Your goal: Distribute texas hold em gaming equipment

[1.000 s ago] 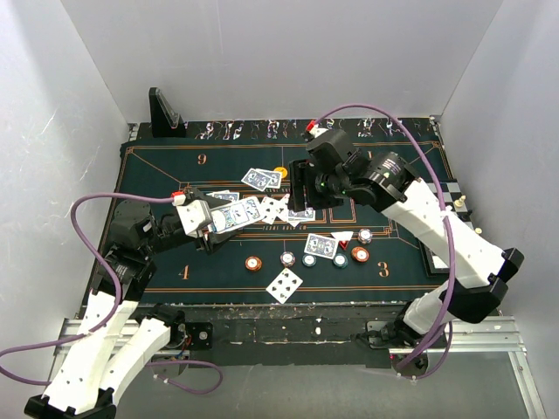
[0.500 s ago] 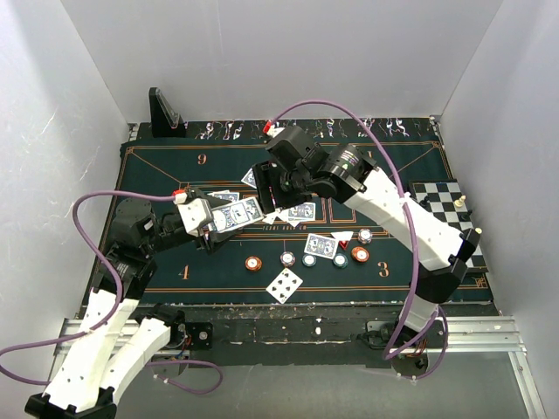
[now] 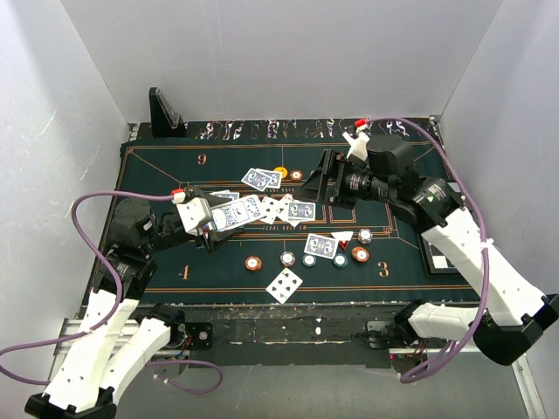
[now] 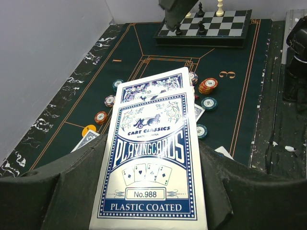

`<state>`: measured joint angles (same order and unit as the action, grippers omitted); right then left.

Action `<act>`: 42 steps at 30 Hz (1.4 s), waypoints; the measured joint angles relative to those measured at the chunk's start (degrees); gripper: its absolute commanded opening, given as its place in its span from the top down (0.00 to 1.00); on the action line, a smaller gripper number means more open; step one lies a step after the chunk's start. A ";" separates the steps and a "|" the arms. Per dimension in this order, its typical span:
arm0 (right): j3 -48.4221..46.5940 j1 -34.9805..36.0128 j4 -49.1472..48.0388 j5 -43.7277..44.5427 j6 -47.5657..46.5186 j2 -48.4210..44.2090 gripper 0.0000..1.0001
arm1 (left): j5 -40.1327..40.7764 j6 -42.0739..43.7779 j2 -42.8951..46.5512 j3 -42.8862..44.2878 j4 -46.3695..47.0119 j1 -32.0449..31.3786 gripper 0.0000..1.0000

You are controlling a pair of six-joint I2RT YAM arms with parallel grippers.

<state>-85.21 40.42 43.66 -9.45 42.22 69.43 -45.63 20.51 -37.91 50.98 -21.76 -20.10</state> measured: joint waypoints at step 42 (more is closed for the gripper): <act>12.50 7.74 -51.78 -33.97 30.86 15.32 0.87 | 0.70 1.31 -0.13 0.02 1.03 0.00 0.32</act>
<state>-72.71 48.16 -8.12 -43.42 73.08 84.75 -44.93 21.82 -38.04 51.00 -20.73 -20.10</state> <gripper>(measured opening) 0.226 0.619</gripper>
